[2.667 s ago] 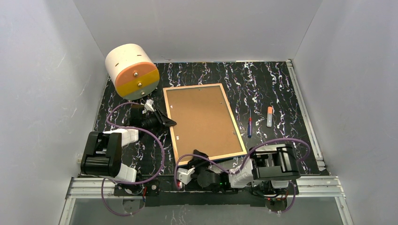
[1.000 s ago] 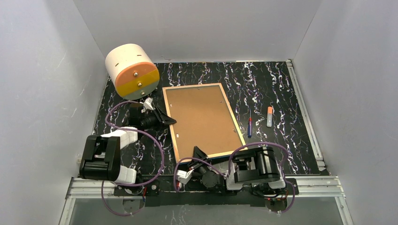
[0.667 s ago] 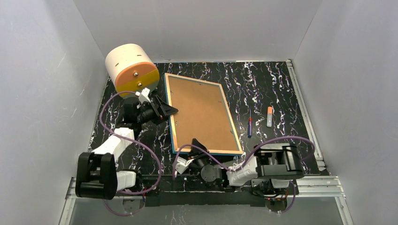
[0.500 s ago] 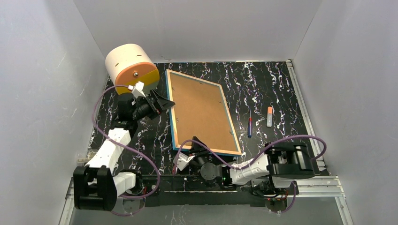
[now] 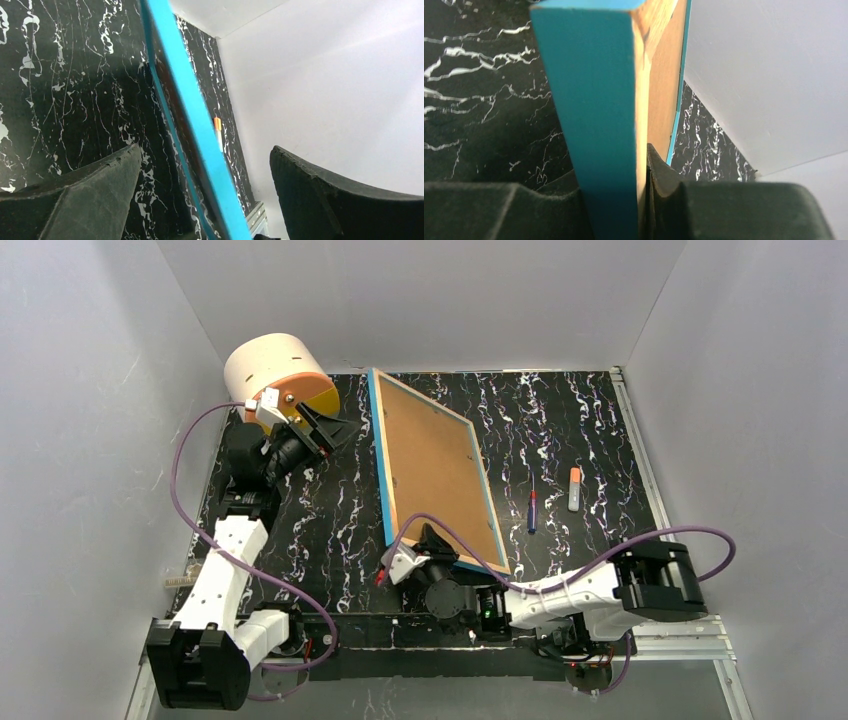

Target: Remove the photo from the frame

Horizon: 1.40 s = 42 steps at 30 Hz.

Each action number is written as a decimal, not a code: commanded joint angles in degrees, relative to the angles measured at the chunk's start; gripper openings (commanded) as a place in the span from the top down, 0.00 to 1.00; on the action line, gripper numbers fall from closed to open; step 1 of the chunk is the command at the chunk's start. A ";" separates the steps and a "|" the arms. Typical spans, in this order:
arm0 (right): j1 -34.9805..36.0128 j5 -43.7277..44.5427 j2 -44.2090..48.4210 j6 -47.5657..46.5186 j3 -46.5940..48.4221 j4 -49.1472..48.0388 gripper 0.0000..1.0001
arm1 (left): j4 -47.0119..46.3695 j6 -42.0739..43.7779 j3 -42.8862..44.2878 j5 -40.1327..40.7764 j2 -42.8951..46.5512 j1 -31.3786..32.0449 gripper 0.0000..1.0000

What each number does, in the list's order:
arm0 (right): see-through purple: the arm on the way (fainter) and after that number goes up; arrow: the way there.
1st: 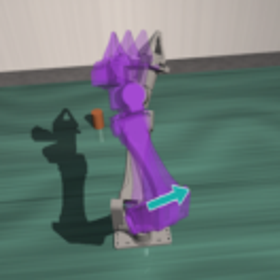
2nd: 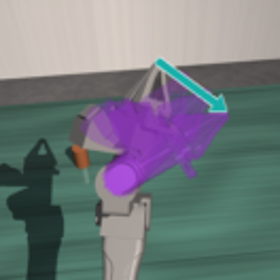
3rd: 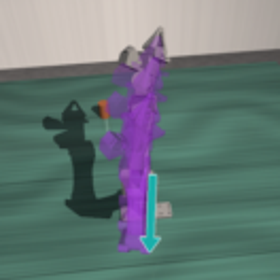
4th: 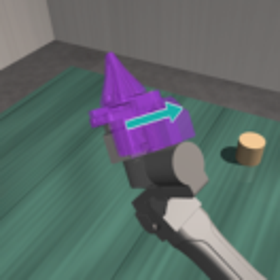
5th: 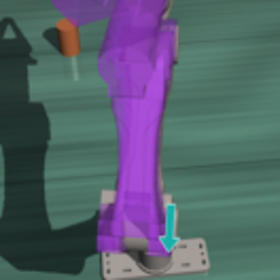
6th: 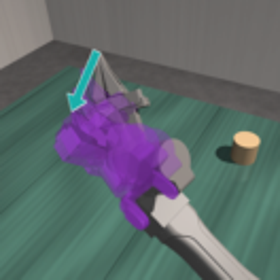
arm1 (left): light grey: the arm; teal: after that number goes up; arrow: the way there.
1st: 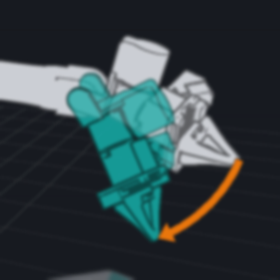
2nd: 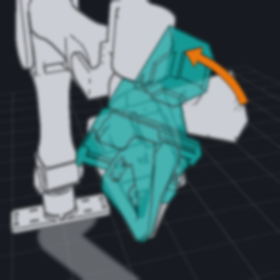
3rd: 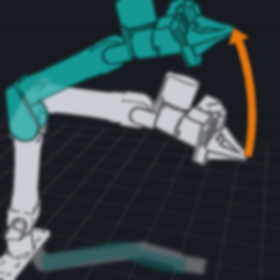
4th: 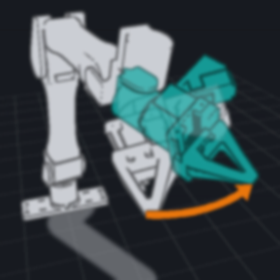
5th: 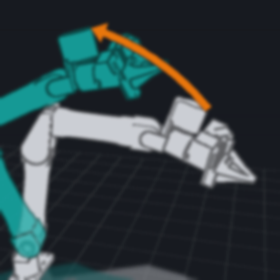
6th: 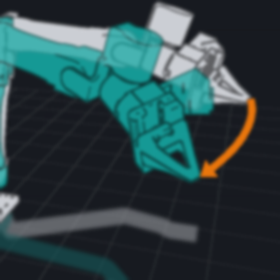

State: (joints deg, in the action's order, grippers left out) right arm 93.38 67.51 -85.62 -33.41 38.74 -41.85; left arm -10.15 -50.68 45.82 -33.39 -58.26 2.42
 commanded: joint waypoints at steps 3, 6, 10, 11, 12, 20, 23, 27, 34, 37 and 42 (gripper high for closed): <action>-0.58 -3.86 6.18 26.50 6.00 0.92 0.99 | 0.99 -0.27 2.50 2.07 -0.92 -0.21 0.02; -1.09 -4.49 8.35 34.34 7.97 7.71 0.99 | 2.97 0.83 1.63 2.68 -0.77 -0.20 0.02; -2.37 -8.55 12.73 46.82 7.20 10.94 0.99 | 5.23 1.90 0.01 4.81 -0.02 -0.18 0.02; -3.08 -9.48 13.66 51.00 6.96 12.49 0.99 | 6.22 2.48 -0.17 5.56 0.06 -0.19 0.02; -3.74 -10.36 14.52 54.45 6.42 13.58 0.99 | 7.04 3.06 -0.44 6.12 0.10 -0.21 0.02; -7.97 -13.27 21.20 66.37 2.23 16.36 0.99 | 7.22 3.22 -2.87 5.98 0.60 -0.28 0.01; -10.47 -14.76 23.16 74.32 0.88 20.25 0.99 | 7.82 3.34 -3.56 5.88 0.53 -0.24 0.02; -12.53 -13.66 24.63 86.38 -0.49 28.15 0.99 | 9.42 4.29 -4.63 5.77 -0.21 -0.30 0.02; -18.02 -16.47 28.21 108.46 -5.84 38.94 0.99 | 12.63 5.64 -7.56 6.37 -2.82 -0.25 0.02; -20.42 -20.40 29.25 112.46 -9.07 38.43 0.99 | 14.87 6.79 -7.98 5.01 -6.63 -0.22 0.02; -22.96 -25.20 28.67 119.38 -12.84 38.34 0.99 | 16.44 8.09 -10.39 6.61 -9.73 -0.17 0.02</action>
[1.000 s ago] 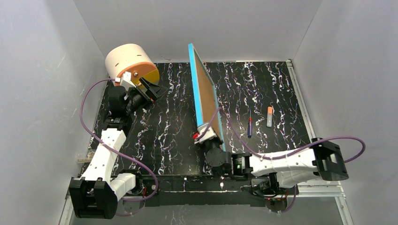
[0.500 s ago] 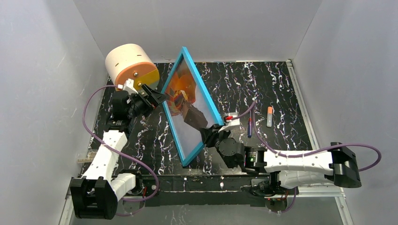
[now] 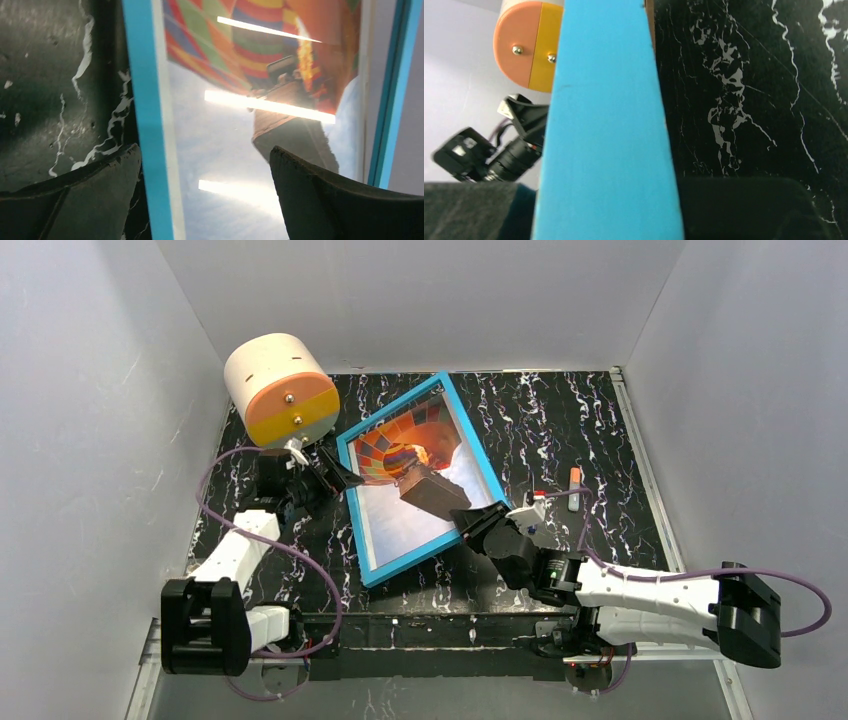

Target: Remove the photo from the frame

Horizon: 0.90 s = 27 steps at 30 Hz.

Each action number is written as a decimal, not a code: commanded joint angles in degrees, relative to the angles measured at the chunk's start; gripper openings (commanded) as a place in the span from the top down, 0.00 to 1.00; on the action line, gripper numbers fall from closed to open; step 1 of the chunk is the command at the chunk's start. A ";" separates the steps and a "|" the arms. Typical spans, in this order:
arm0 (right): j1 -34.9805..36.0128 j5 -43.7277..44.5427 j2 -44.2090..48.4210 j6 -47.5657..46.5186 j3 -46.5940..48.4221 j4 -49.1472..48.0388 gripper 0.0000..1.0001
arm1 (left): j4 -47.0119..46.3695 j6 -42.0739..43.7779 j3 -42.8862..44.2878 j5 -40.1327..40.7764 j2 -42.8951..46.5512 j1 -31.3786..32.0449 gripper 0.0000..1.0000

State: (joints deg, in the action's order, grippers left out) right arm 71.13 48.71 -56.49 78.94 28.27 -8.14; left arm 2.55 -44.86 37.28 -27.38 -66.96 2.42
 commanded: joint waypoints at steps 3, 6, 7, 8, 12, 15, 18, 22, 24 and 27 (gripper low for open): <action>-1.75 -8.19 -1.27 14.34 -4.74 7.02 0.99 | 4.47 1.96 -3.04 1.65 -2.90 -0.22 0.02; -2.34 -11.28 -2.48 21.45 -8.44 5.98 0.99 | 4.19 1.86 -4.47 2.59 -4.49 -0.20 0.02; -2.47 -12.44 -2.81 23.57 -9.58 5.51 0.99 | 4.07 1.97 -4.75 2.80 -4.95 -0.15 0.02; -2.57 -13.24 -3.23 24.74 -10.51 4.73 0.99 | 4.01 1.99 -5.01 2.80 -5.34 -0.20 0.03; -2.58 -15.25 -4.97 32.28 -10.44 11.67 0.98 | 2.97 2.58 -5.89 2.09 -7.04 -0.17 0.04; -2.58 -16.05 -7.15 36.88 -9.41 16.05 0.96 | 2.30 2.83 -6.16 1.68 -8.93 -0.19 0.07; -2.58 -17.06 -9.31 39.21 -8.31 18.01 0.84 | 2.22 3.30 -6.24 1.47 -10.29 -0.14 0.10; -2.58 -19.28 -11.20 40.06 -7.97 17.96 0.68 | 2.24 3.78 -6.27 1.63 -10.40 -0.13 0.11; -2.58 -19.40 -11.07 40.15 -8.06 18.12 0.63 | 2.33 3.97 -6.20 1.75 -10.38 -0.12 0.11; -2.58 -18.67 -10.01 41.10 -7.68 20.55 0.49 | 2.46 4.18 -6.13 1.78 -10.93 -0.11 0.11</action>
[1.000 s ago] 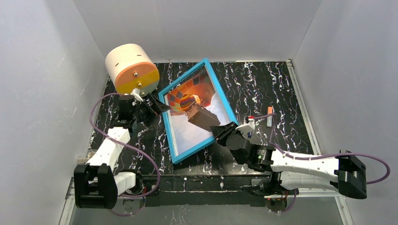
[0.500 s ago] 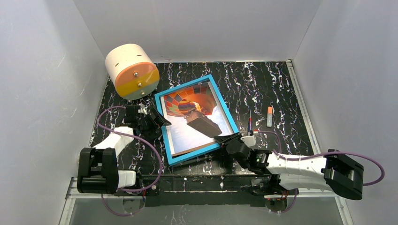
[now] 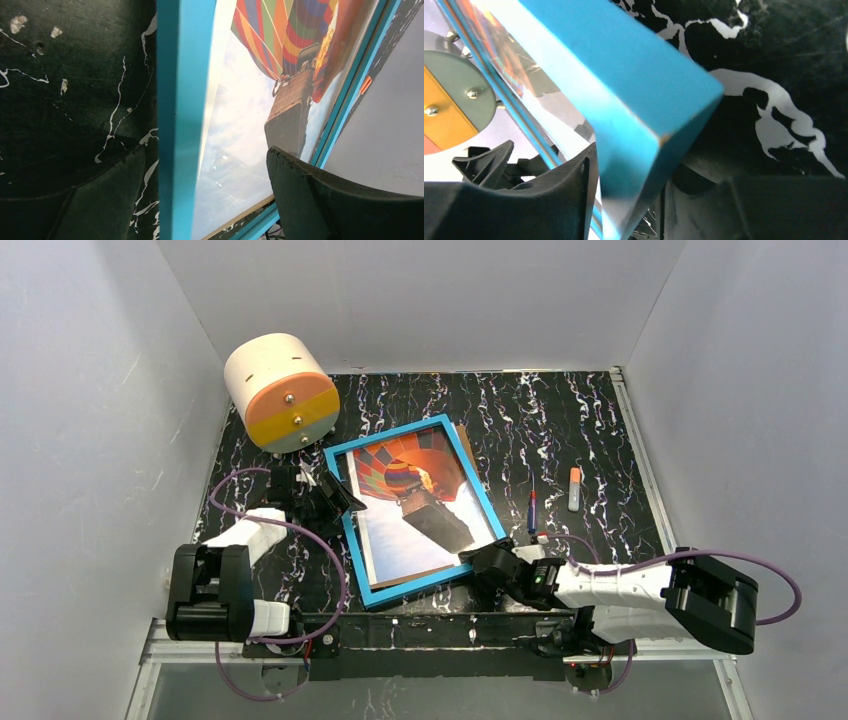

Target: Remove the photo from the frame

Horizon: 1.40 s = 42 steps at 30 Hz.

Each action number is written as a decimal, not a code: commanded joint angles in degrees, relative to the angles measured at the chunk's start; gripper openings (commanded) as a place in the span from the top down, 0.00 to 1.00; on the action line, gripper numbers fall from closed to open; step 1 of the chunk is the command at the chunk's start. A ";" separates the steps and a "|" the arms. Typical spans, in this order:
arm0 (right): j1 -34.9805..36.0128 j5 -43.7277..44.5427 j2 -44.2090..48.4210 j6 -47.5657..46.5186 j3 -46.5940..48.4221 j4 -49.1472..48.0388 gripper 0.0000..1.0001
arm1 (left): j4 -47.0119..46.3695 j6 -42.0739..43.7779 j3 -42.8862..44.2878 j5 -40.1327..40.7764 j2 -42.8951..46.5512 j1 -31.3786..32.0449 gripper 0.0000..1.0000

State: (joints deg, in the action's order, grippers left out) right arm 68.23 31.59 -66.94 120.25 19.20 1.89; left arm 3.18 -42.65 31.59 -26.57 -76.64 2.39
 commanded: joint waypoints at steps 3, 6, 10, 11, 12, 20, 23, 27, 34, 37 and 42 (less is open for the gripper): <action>0.33 -1.26 1.37 0.87 2.17 13.77 0.33 | 1.62 2.10 -0.39 0.90 -2.07 -0.09 0.11; 0.32 -2.46 1.75 1.67 2.33 14.82 0.19 | 1.03 2.22 -0.12 0.37 -2.96 -0.15 0.11; 0.33 -3.26 2.92 1.85 2.77 17.13 0.14 | 0.73 2.77 0.75 -0.55 -4.09 -0.11 0.11; 0.28 -3.10 3.56 1.88 3.11 18.46 0.14 | 0.83 2.95 0.87 -0.49 -4.27 -0.10 0.11; 0.33 -2.73 4.27 1.89 3.34 19.77 0.14 | 0.94 3.13 1.00 -0.36 -4.37 -0.14 0.11; 0.33 -0.78 8.38 0.72 4.36 24.06 0.09 | 0.95 3.26 1.36 0.15 -5.18 -0.12 0.12; 0.33 0.47 7.93 -3.73 7.68 27.95 0.09 | 0.96 3.12 1.72 0.34 -5.26 -0.15 0.11; 0.32 5.02 8.24 -10.92 13.50 33.93 0.11 | 1.32 3.43 2.09 0.77 -5.31 -0.10 0.11; 0.10 11.93 7.81 -44.07 21.78 23.88 0.10 | 1.67 4.17 2.33 1.16 -6.14 -0.11 0.10; -4.41 7.32 5.37 -63.52 26.14 16.20 0.10 | 1.74 5.02 2.56 0.85 -7.60 -0.11 0.10; -20.07 -11.57 -3.51 -75.12 35.23 20.97 0.10 | 1.79 6.16 3.68 0.66 -10.22 0.74 0.10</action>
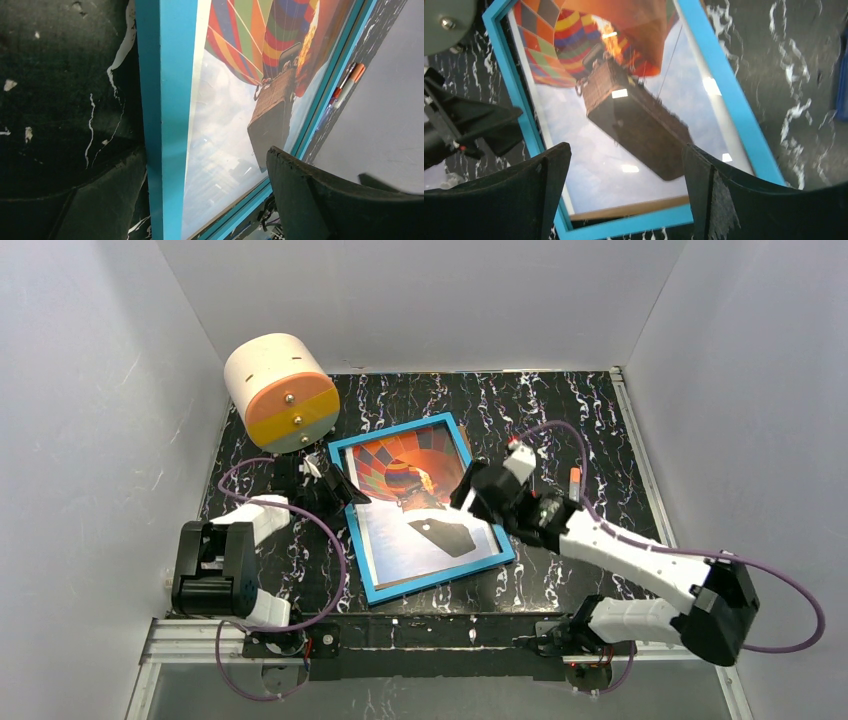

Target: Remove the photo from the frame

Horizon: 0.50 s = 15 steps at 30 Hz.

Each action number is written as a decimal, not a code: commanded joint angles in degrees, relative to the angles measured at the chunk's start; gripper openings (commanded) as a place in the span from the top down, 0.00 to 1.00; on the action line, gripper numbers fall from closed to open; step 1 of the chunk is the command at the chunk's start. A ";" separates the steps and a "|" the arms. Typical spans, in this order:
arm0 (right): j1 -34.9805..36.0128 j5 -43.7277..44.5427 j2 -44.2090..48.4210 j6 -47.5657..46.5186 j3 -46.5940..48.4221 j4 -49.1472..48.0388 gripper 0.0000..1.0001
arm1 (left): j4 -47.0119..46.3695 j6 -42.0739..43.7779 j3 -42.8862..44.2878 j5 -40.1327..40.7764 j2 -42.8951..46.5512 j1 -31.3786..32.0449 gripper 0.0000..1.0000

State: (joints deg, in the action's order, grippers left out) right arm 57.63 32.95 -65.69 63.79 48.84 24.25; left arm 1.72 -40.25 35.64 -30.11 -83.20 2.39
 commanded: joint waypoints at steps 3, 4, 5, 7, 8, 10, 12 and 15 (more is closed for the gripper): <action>-18.02 -27.51 -9.88 -22.28 7.26 -0.67 0.13 | 3.76 4.46 0.99 4.53 -5.47 1.98 0.10; -20.28 -31.29 -11.42 -23.09 7.69 -0.19 0.14 | 4.11 4.94 1.54 4.67 -6.15 2.34 0.10; -22.20 -35.15 -12.92 -24.15 7.79 -0.21 0.14 | 4.91 5.46 2.08 4.97 -6.96 2.61 0.11; -24.91 -39.54 -15.22 -25.30 7.84 -0.19 0.18 | 5.59 6.46 2.62 5.55 -7.91 2.87 0.11; -25.61 -39.73 -15.89 -25.55 7.74 -0.13 0.18 | 5.77 6.84 2.75 5.77 -8.25 2.92 0.11; -26.91 -40.26 -17.08 -26.40 7.24 -0.86 0.17 | 6.42 7.76 3.12 6.04 -9.02 2.97 0.11; -28.45 -38.78 -18.29 -26.90 8.12 0.88 0.17 | 7.99 8.92 3.96 6.63 -9.70 2.97 0.11; -31.45 -38.41 -18.61 -28.35 7.54 0.40 0.15 | 8.95 9.95 4.47 7.14 -9.89 2.97 0.12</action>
State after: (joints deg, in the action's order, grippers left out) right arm 29.28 -2.83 -84.40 39.31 55.05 24.34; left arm 4.01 -35.81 41.87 -30.89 -89.30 4.86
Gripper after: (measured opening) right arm 0.836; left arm 0.885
